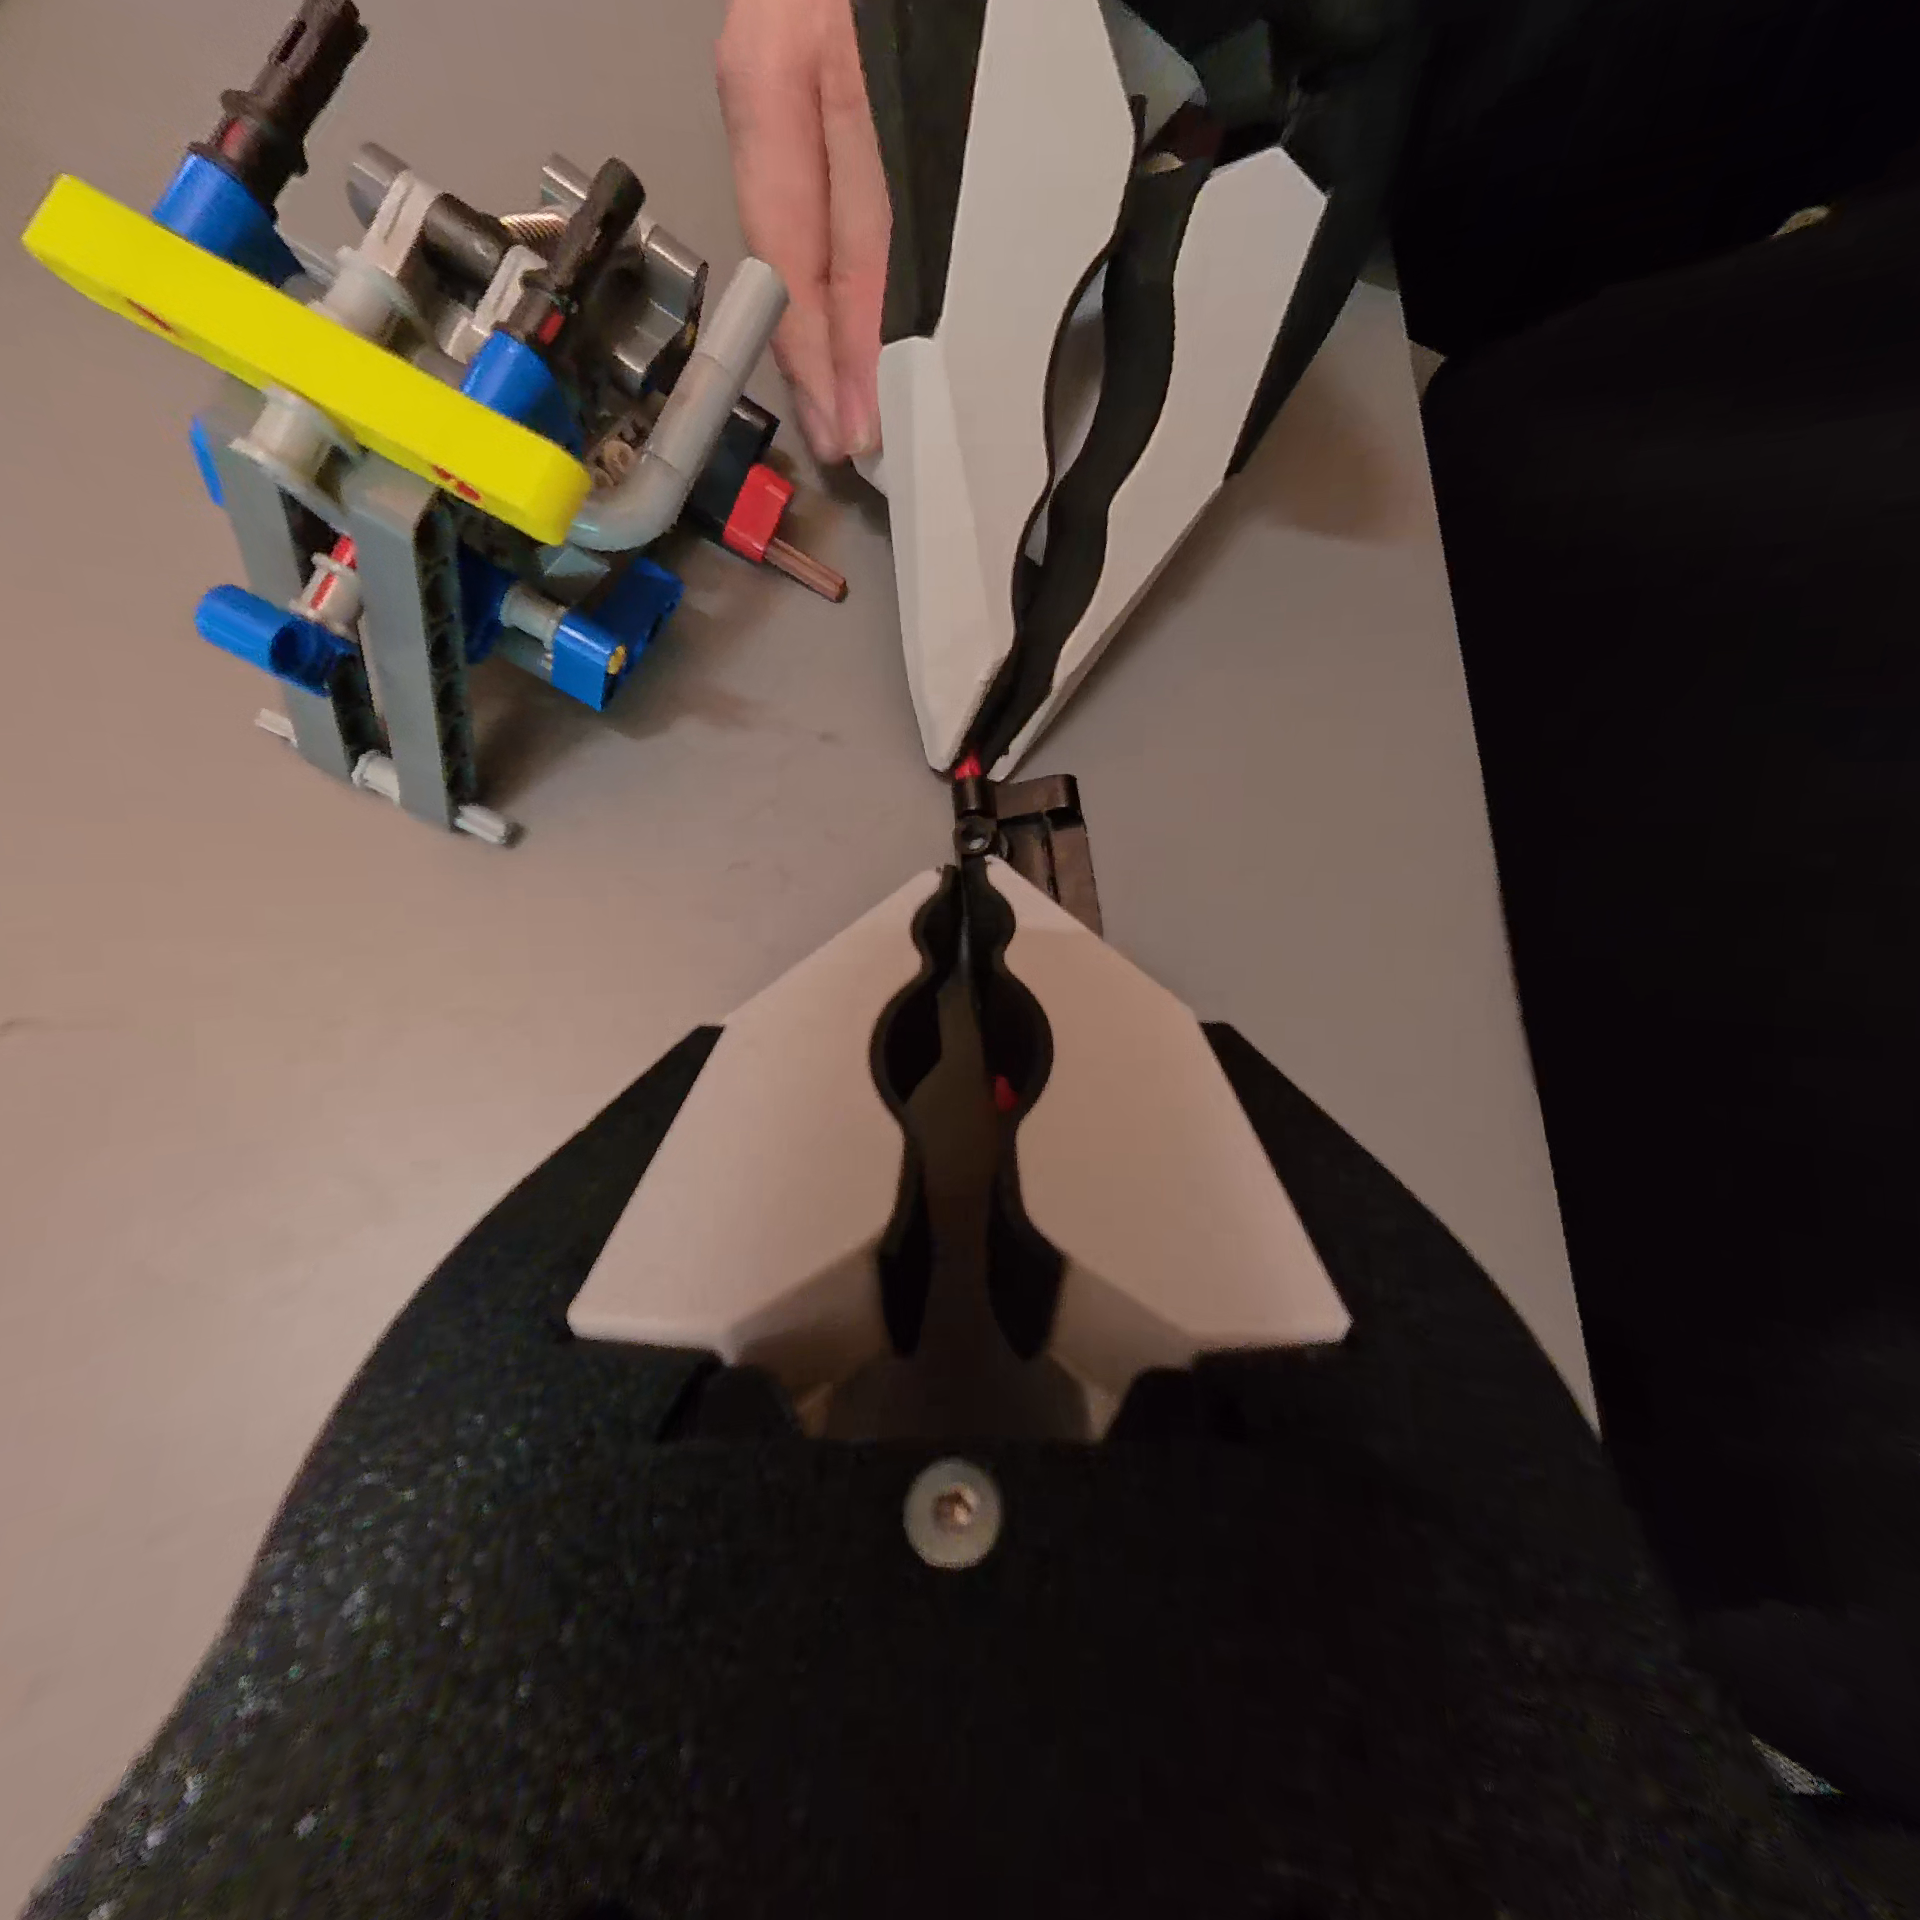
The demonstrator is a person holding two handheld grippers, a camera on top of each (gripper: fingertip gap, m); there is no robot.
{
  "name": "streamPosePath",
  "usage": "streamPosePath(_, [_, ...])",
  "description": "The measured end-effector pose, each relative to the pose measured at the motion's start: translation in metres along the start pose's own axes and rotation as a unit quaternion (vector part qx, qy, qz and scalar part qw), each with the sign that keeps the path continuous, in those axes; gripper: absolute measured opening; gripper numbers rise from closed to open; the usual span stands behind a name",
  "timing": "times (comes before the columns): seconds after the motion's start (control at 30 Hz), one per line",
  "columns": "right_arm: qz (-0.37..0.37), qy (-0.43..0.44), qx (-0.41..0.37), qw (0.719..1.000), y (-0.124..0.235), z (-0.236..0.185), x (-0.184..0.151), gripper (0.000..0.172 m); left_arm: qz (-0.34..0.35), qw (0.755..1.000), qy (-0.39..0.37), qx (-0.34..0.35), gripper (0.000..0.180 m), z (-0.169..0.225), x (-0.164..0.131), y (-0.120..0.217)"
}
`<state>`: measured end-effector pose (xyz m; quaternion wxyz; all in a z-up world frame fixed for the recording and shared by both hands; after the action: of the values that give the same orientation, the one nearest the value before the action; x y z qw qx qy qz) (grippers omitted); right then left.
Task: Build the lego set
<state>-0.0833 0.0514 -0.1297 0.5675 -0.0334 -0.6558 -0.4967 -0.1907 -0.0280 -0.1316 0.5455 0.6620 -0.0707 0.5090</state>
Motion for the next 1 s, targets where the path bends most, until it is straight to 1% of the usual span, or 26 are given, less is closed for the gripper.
streamPosePath(0.1, [0.003,-0.001,0.008,1.000,0.0010,-0.0011,0.0002,0.008,0.000,1.000,-0.001,-0.004,0.000,-0.0005,0.0001,-0.0002])
streamPosePath(0.2, [-0.003,-0.013,0.024,1.000,0.0018,-0.0010,-0.0004,0.009,-0.001,1.000,-0.002,-0.011,0.000,-0.0009,-0.0001,-0.0001])
streamPosePath(0.3, [-0.008,-0.038,0.036,0.999,0.0045,-0.0001,-0.0021,0.017,-0.005,1.000,-0.001,-0.016,0.000,-0.0011,0.0004,0.0001])
streamPosePath(0.4, [-0.010,-0.041,0.037,0.998,0.0060,-0.0010,-0.0035,0.014,-0.006,1.000,-0.001,-0.020,0.000,-0.0014,0.0006,0.0000])
streamPosePath(0.47, [-0.012,-0.037,0.046,0.998,0.0059,-0.0029,-0.0038,0.006,-0.008,1.000,-0.003,-0.022,0.000,-0.0017,0.0009,-0.0001])
streamPosePath(0.5, [-0.013,-0.036,0.049,0.998,0.0059,-0.0033,-0.0039,0.004,-0.008,1.000,-0.003,-0.023,0.000,-0.0017,0.0010,-0.0002])
streamPosePath(0.63, [-0.011,-0.039,0.060,0.997,0.0078,-0.0015,-0.0048,0.012,-0.007,1.000,-0.003,-0.024,0.000,-0.0020,0.0009,-0.0001])
streamPosePath(0.7, [-0.014,-0.037,0.067,0.997,0.0079,-0.0027,-0.0049,0.007,-0.007,1.000,-0.003,-0.024,0.000,-0.0020,0.0009,-0.0001])
streamPosePath(0.73, [-0.015,-0.035,0.065,0.997,0.0075,-0.0035,-0.0046,0.004,-0.006,1.000,-0.003,-0.024,0.000,-0.0018,0.0009,-0.0001])
streamPosePath(0.8, [-0.013,-0.038,0.052,0.998,0.0059,-0.0042,-0.0035,0.004,-0.005,1.000,-0.002,-0.023,0.000,-0.0018,0.0007,0.0000])
streamPosePath(0.93, [-0.018,-0.070,-0.017,0.997,-0.0005,-0.0026,0.0009,0.004,-0.004,1.000,-0.001,-0.020,0.000,-0.0015,0.0003,0.0005])
streamPosePath(1.0, [-0.019,-0.080,-0.030,0.996,-0.0019,-0.0041,0.0022,0.004,-0.005,1.000,-0.002,-0.018,0.000,-0.0015,0.0000,0.0017])
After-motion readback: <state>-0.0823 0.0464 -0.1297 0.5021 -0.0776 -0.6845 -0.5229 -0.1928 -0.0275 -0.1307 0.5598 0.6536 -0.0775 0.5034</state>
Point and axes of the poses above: each gripper's, where its closed fingertips meet, y back along the fingers, x out of its top, z = x × y across the jaws, the point moved 8 cm from there along y, back along the fingers, and after that the axes turned 12 degrees about -y, right-handed, at the moved point
